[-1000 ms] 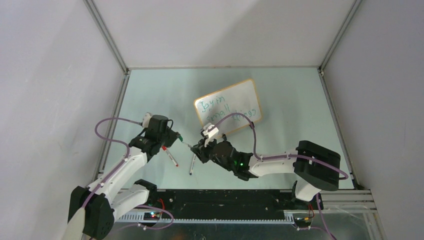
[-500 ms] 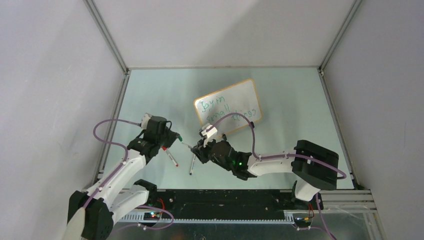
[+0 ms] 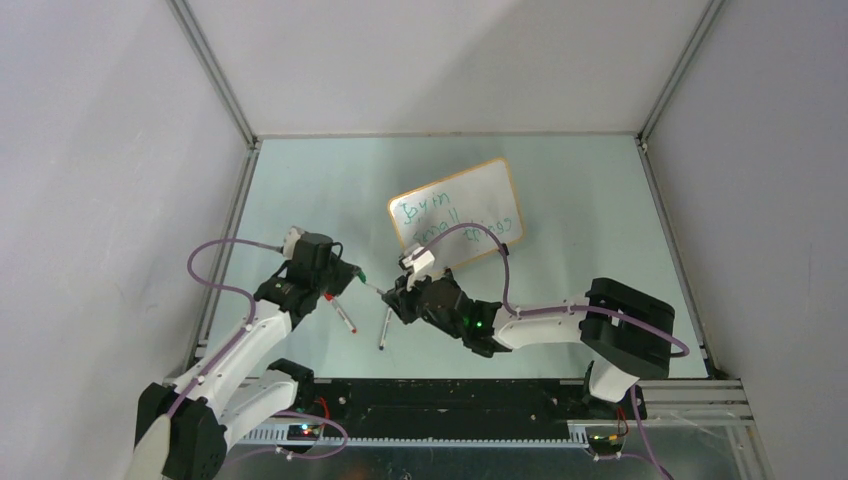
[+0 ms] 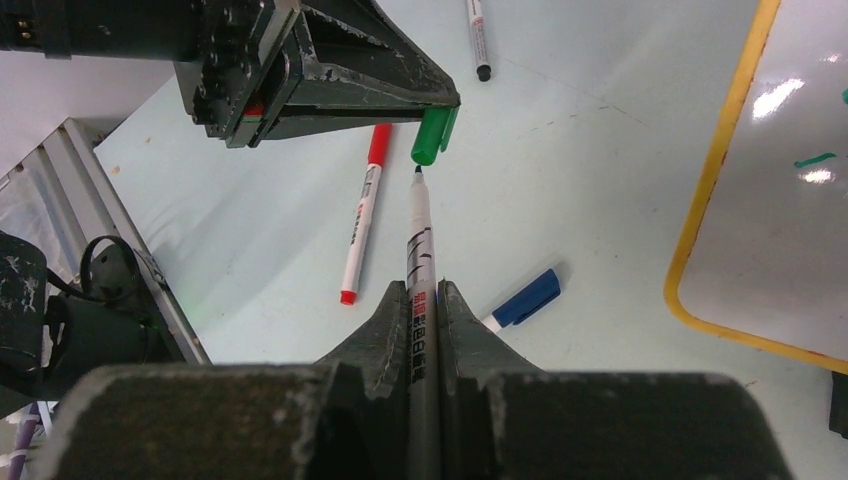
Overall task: Write a sentence on the whiteboard
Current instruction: Close the whiteboard marker at the center of the board.
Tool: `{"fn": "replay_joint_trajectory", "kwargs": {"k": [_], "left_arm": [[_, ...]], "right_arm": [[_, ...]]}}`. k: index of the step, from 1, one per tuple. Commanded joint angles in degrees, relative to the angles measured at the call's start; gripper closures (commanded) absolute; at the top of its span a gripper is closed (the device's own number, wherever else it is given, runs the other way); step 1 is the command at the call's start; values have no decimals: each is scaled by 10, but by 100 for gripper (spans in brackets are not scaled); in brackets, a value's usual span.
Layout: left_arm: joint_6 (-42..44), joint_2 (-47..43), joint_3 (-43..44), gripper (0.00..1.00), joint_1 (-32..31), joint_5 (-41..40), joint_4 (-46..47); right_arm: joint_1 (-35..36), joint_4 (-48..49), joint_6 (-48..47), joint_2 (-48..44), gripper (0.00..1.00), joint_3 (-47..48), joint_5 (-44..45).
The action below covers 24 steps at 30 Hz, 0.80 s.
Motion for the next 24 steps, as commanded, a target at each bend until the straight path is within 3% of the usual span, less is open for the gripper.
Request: {"fn": "replay_joint_trajectory", "kwargs": {"k": [1,24], "left_arm": [[6,-13,-5,100,4,3,13],[9,-7,-8,100,6,17,20]], "right_arm": [[-4,10,8,4,100,23,-2],[-17,7,14,12,100,37,-8]]}}
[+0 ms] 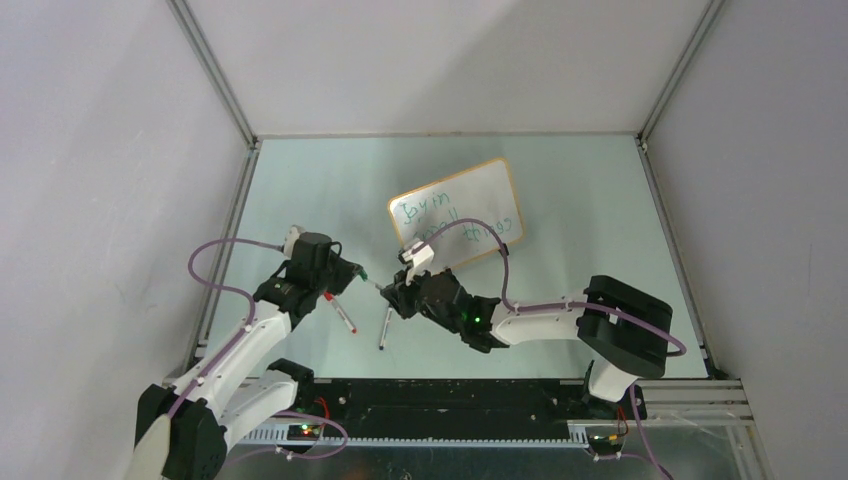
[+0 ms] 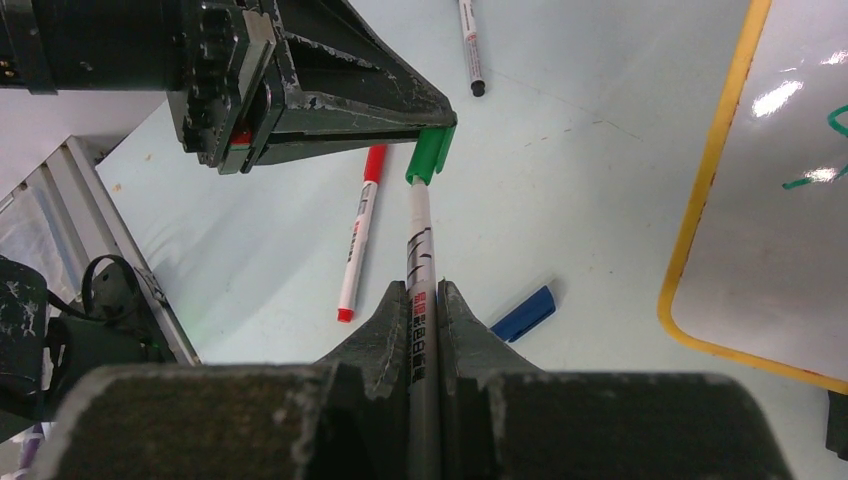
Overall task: Write a sentence on the whiteboard
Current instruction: Close the whiteboard marker at the center of the board.
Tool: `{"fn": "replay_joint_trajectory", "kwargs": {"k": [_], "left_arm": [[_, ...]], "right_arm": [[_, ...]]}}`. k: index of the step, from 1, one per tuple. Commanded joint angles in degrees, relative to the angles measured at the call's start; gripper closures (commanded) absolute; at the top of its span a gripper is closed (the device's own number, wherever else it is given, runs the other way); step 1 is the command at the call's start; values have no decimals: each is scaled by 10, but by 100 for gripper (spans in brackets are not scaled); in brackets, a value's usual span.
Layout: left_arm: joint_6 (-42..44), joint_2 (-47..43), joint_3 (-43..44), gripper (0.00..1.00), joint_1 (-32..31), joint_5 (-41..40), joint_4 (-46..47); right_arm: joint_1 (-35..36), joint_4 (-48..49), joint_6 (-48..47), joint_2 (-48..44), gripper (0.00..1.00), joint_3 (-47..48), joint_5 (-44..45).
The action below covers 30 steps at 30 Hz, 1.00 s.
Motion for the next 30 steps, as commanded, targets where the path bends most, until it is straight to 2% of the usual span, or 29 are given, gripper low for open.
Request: {"fn": "replay_joint_trajectory", "kwargs": {"k": [1,6,13,18,22,25,30], "left_arm": [[9,-5,-8,100,4,0,8],[2,-8,-7,100,4,4,4],[-69,11,-3,100,5,56,-2],[-118,18,-6,100,4,122,5],[-151,-6,0,100,4,145,-15],[-162,-37,4,100,1,151,-45],[-181,-69,-16,100,-18,176,-59]], "right_arm": [[-3,8,10,4,100,22,0],[-2,10,7,2,100,23,26],[22,1,-53,24,100,67,123],[49,54,-116,47,100,85,210],[68,120,-189,65,100,88,269],[67,126,-198,72,100,97,252],[51,86,-185,75,100,109,173]]}}
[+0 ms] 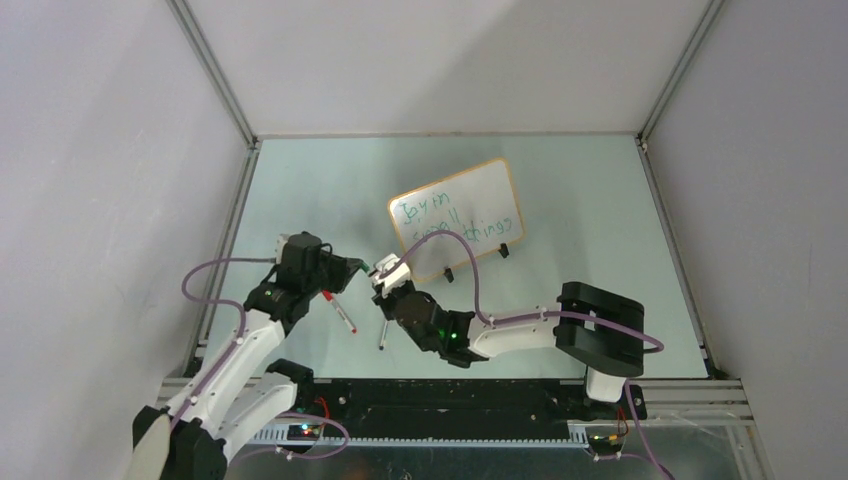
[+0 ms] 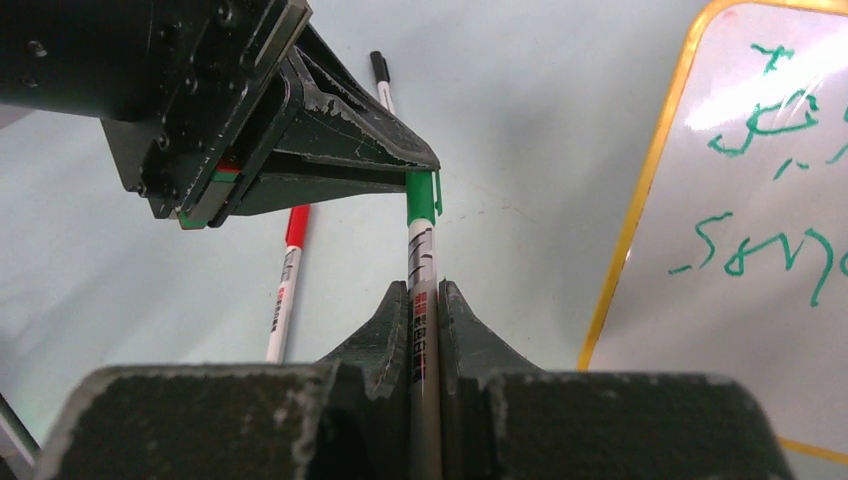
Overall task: Write a sentence on the whiteboard
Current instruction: Close the whiteboard marker at the center of the board, then place the whiteboard marker at the center of the board.
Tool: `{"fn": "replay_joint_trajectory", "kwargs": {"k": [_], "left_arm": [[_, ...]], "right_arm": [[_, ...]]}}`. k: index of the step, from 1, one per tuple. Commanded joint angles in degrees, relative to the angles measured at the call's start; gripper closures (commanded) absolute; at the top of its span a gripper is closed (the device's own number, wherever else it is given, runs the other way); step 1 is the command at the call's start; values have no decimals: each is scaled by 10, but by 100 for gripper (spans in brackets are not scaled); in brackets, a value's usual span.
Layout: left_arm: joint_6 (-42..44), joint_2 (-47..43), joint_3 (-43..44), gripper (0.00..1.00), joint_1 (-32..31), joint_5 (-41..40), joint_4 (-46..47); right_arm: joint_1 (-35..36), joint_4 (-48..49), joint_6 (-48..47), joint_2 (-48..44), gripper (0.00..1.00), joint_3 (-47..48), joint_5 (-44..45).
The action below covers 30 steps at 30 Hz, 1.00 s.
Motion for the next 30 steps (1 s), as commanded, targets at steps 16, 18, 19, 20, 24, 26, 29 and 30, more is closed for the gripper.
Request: {"fn": "replay_joint_trajectory", "kwargs": {"k": [16,18,19,20,24,26,29,30], "left_arm": [[-24,16,-6,100,-114,126,-55],[-14,21,8,100,-111,101,-83],[-2,22,22,100,-109,94,-93],[5,24,37,100,-108,81,-109],[41,28,77,100,-92,41,-183],[59,33,87,100,-72,31,-210],[86,62,94,100,-30,13,-242],[100,71,97,100,-14,-1,-255]], "right_arm": [[-59,-51,35,0,100,57,-185],[-59,-60,40,-3,93,56,-177],[-59,-64,47,-8,79,55,-167],[-60,-66,49,-15,73,51,-166],[-67,-42,61,-48,6,15,-173],[-74,-31,71,-71,1,-9,-175],[-83,-17,81,-108,1,-45,-185],[-85,-15,82,-128,1,-61,-187]]}}
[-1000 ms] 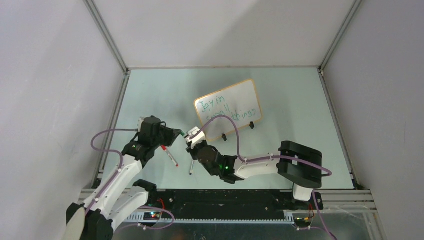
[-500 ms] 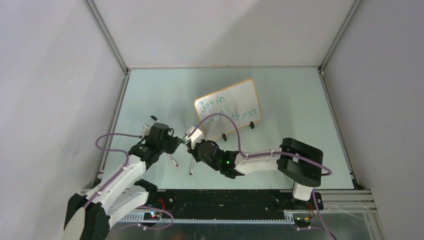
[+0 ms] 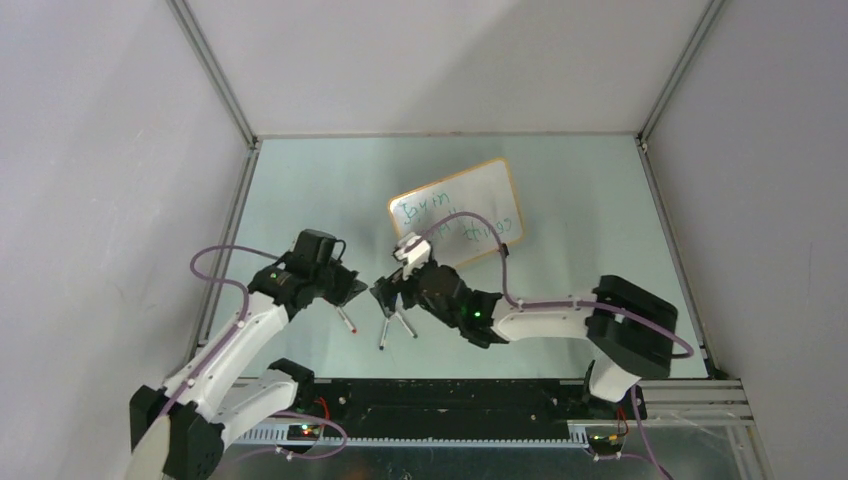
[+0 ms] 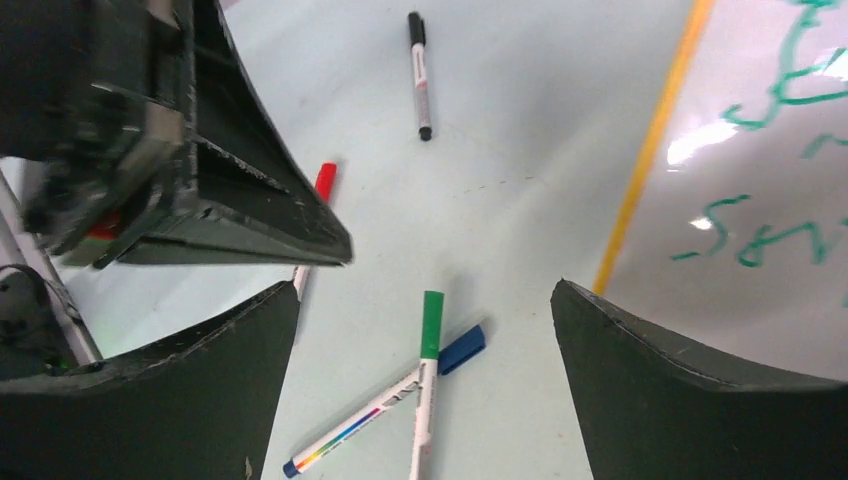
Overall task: Write a sentence on the whiteboard
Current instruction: Place the whiteboard marker at the center of the board.
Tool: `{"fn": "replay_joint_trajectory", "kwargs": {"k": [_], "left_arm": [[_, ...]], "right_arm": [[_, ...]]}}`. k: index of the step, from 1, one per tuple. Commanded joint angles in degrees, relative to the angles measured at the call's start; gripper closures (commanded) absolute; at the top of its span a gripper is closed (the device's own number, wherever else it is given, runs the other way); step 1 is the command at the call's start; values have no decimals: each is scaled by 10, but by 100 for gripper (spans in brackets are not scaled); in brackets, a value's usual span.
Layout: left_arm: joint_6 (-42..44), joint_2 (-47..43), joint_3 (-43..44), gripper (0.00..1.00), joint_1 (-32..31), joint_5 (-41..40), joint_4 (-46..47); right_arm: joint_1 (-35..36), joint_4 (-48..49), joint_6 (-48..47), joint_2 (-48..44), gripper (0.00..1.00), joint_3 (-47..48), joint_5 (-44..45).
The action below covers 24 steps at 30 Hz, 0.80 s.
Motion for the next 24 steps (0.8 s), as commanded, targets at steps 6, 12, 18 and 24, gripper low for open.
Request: {"fn": "replay_joint_trajectory", "kwargs": {"k": [6,12,18,24], "left_arm": [[182,135,34,100,55,-69,-49],[240,93,-6,100,44,-177,5],[312,-36,-80,97,43,-175,151],[222,-105,-129,6,44,-302,236]], "right_arm": [[-27,-15,59,-156,3,-76,7],[-102,-165,114,-289,5,-120,19],[-229,-291,122,-499,5,-183,41],[-389,-324,14,-635,5,-245,33]]}}
